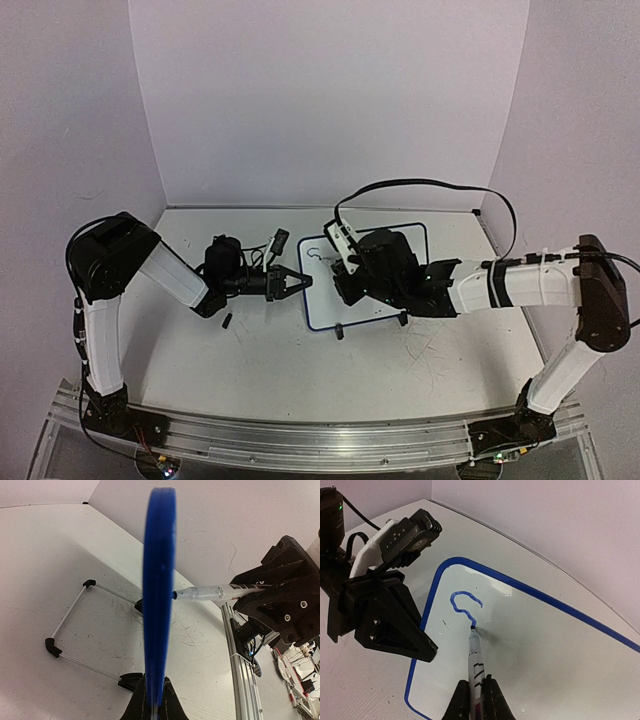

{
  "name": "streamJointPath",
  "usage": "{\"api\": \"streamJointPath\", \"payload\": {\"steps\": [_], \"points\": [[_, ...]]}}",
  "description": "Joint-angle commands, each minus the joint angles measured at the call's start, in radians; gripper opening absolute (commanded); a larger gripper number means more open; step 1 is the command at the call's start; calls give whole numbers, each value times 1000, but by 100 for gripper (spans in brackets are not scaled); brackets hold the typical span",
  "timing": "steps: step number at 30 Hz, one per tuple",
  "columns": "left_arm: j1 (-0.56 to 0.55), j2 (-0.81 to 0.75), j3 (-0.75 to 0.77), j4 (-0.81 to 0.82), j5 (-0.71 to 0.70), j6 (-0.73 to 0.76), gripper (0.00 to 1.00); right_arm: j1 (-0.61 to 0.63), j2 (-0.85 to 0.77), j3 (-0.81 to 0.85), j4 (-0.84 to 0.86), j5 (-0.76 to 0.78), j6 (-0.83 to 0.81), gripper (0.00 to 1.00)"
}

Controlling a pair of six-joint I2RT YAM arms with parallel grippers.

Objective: Write a sentence on the whiteboard

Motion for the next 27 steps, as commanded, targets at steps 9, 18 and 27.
{"api": "streamJointPath", "payload": {"steps": [9,18,27], "points": [[-11,-41,13,-54,-1,29,0,2,-25,-11,-18,-19,25,0],[-11,-47,9,-58,-2,32,0,11,-2,5,-17,-34,27,0],[-11,-50,7,-59,-1,35,0,12,31,36,-6,-44,27,0]]}}
